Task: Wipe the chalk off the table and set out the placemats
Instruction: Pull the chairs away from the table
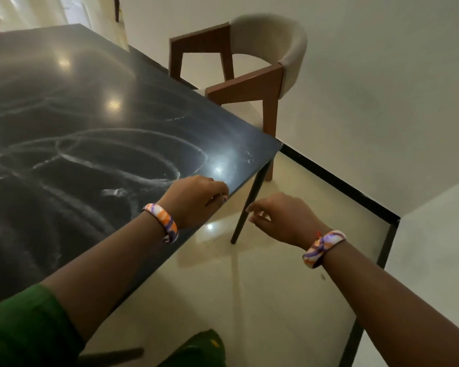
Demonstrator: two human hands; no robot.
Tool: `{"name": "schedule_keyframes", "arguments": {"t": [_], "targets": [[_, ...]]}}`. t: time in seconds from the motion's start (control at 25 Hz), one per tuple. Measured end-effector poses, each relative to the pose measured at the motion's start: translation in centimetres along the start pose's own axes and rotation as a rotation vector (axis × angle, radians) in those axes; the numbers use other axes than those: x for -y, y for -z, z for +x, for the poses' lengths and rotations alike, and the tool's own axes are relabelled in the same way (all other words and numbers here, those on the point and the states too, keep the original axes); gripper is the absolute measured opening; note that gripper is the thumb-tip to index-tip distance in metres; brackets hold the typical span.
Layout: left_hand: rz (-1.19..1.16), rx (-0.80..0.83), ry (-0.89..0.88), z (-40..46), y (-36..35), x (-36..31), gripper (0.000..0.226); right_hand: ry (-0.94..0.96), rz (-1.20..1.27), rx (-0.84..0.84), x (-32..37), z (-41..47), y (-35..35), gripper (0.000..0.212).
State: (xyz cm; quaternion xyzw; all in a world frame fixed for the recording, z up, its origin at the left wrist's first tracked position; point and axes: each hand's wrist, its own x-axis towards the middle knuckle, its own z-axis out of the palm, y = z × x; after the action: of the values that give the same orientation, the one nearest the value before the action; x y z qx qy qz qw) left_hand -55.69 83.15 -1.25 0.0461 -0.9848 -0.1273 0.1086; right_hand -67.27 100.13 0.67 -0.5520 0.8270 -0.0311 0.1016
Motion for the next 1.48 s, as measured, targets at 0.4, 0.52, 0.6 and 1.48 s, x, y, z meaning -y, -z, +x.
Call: {"name": "schedule_keyframes", "arguments": {"t": [0.4, 0.52, 0.6, 1.48], "targets": [[-0.014, -0.193, 0.198, 25.2, -3.1, 6.3, 0.014, 0.091, 0.044, 0.048, -22.6, 16.3, 5.3, 0.03], [-0.04, -0.192, 0.21, 33.2, -2.9, 7.4, 0.015, 0.095, 0.054, 0.061, -28.2, 21.3, 8.2, 0.031], [-0.04, -0.138, 0.269, 37.3, -3.4, 8.3, 0.019, 0.136, 0.031, 0.077, -31.4, 24.6, 9.5, 0.03], [0.048, 0.096, 1.265, 51.7, -9.0, 10.8, 0.045, 0.791, -0.35, 0.051, -43.6, 55.1, 11.9, 0.089]]}}
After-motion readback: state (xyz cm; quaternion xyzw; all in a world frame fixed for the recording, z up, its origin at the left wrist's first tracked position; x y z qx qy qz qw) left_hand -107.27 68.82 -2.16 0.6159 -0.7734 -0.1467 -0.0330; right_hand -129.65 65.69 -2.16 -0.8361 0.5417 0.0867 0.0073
